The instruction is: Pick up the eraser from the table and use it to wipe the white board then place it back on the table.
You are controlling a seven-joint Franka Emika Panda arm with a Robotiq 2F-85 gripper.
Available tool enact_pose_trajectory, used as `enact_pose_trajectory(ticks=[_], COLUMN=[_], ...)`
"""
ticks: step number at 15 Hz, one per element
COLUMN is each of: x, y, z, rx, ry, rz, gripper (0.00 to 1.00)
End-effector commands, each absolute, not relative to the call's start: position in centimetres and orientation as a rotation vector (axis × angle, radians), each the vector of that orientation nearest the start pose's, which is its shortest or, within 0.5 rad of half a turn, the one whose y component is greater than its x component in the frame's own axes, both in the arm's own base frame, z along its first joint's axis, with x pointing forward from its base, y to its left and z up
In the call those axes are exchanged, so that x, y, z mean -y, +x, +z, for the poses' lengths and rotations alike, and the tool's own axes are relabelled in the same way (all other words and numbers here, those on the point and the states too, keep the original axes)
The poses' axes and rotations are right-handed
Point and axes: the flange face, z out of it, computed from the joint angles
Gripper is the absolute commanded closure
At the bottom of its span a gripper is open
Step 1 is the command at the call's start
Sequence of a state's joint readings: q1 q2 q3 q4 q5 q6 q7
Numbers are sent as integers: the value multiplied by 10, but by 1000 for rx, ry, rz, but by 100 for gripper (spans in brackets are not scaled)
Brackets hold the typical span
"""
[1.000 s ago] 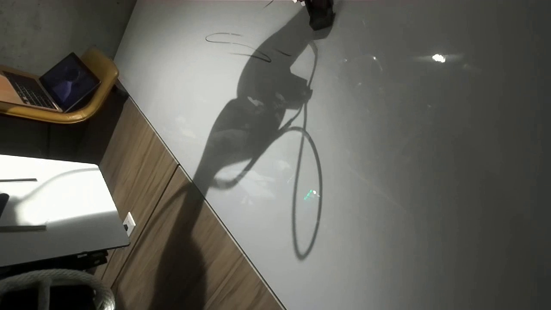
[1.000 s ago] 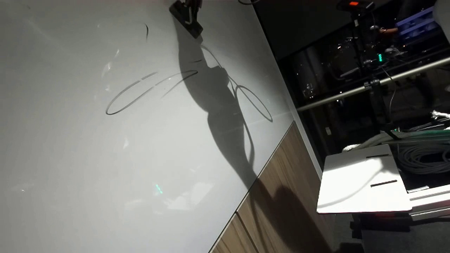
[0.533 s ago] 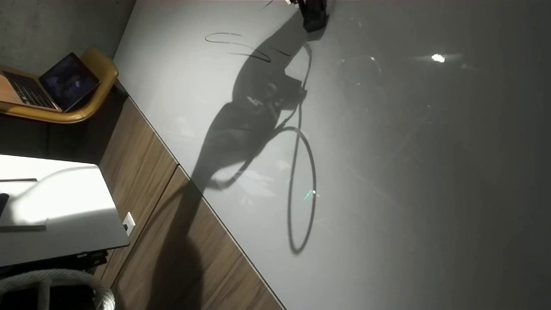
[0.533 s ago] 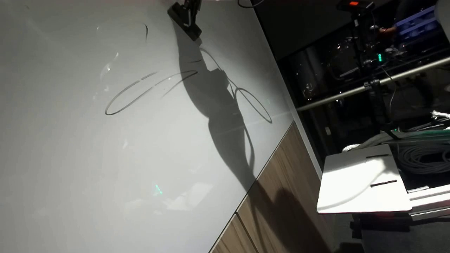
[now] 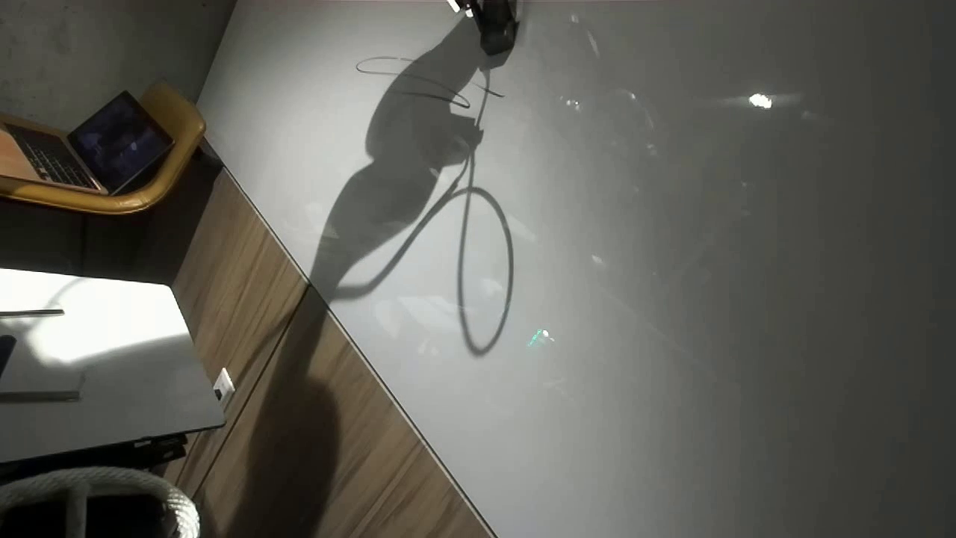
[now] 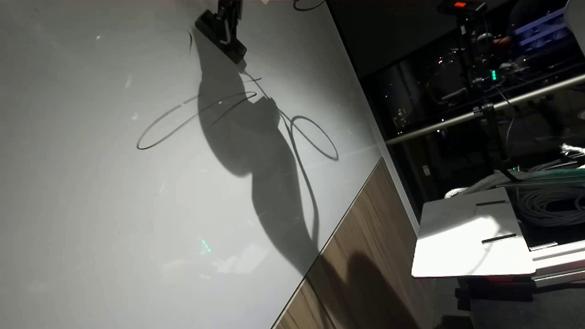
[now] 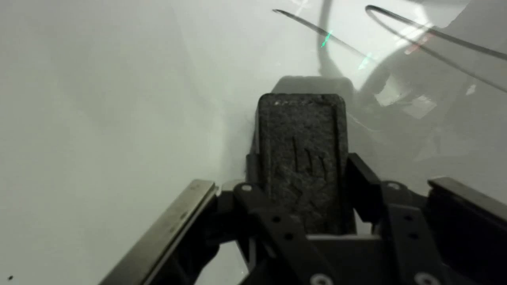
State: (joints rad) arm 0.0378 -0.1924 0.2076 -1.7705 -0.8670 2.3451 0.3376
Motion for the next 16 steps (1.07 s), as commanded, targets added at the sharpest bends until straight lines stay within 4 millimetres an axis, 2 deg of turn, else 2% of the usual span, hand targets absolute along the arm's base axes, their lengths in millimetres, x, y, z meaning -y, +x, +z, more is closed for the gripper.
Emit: enact_pose_trajectory(ticks=[1, 6, 9, 11, 13, 16], x=[-182, -225, -250, -257, -250, -229], y=[575, 574, 576, 583, 590, 591], z=[706, 691, 669, 651, 635, 626], rx=[-406, -452, -495, -501, -491, -466], ry=[2271, 2302, 2330, 2352, 2361, 2361], rz=[1224, 1201, 1176, 1157, 1129, 1101], gripper=[71, 71, 71, 71, 71, 71])
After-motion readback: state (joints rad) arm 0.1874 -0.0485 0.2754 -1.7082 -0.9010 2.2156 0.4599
